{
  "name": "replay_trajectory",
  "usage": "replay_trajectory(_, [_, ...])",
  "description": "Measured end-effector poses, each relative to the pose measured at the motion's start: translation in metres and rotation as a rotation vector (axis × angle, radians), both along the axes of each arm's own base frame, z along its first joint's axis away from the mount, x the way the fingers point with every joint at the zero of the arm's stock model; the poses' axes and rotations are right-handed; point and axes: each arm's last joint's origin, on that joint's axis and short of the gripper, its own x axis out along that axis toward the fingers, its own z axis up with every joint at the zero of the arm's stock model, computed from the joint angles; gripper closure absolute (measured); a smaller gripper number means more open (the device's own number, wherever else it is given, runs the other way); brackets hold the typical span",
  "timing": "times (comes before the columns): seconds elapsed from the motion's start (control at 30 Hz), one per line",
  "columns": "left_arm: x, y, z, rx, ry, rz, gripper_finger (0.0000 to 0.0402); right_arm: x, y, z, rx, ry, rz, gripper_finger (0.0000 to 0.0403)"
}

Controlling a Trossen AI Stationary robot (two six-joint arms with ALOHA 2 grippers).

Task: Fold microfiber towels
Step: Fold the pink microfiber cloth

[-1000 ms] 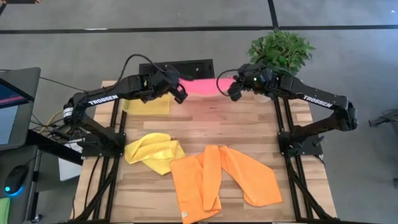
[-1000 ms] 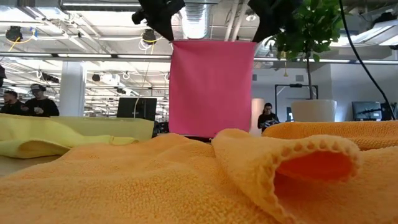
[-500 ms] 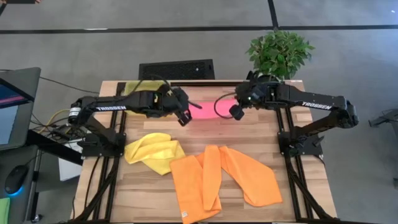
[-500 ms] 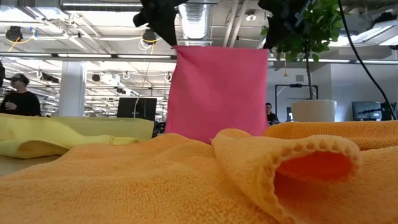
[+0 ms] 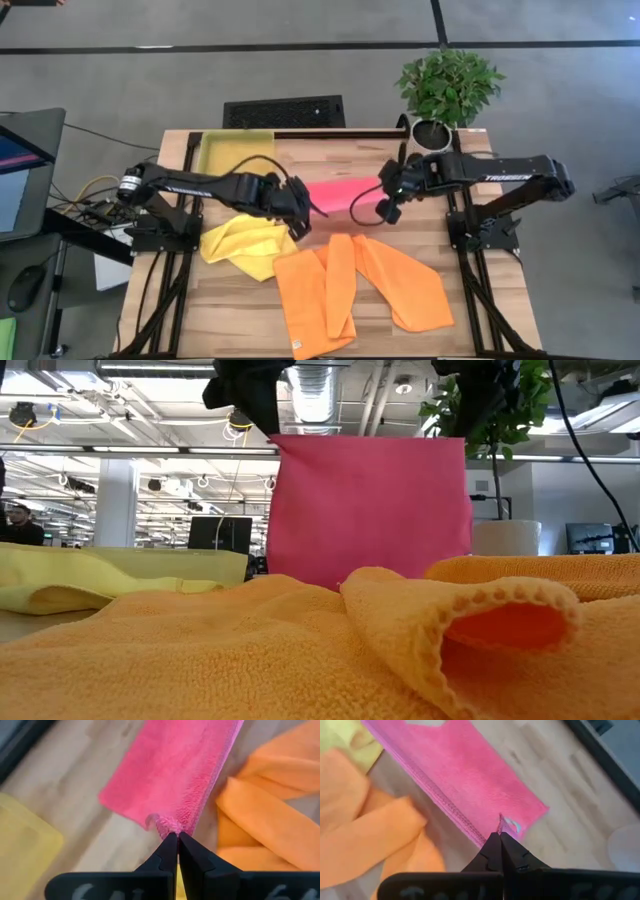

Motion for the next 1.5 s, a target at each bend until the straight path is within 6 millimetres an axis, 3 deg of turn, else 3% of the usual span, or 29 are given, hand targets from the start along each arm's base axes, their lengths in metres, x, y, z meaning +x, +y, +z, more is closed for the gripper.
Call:
replay_trajectory(0.4, [0.016, -0.037, -0.031, -0.135, 0.051, 0.03, 0.0401, 0.028, 0.036, -0.043, -0.004, 0.221, 0.093, 0.04])
replay_trajectory(0.63, [0.023, -0.044, -0.042, -0.124, 0.049, 0.062, 0.0401, 0.026, 0.04, -0.05, -0.065, 0.269, 0.037, 0.04])
replay_trajectory(0.93, [0.025, -0.022, -0.043, -0.065, 0.06, 0.117, 0.0401, 0.032, 0.035, -0.056, -0.097, 0.297, 0.026, 0.04])
replay_trajectory(1.23, [0.034, -0.002, -0.067, -0.062, 0.157, 0.152, 0.0401, 0.046, 0.022, -0.071, -0.131, 0.356, 0.026, 0.04])
replay_trajectory(1.5, [0.036, 0.012, -0.076, -0.061, 0.214, 0.195, 0.0401, 0.054, 0.008, -0.078, -0.154, 0.364, 0.02, 0.04])
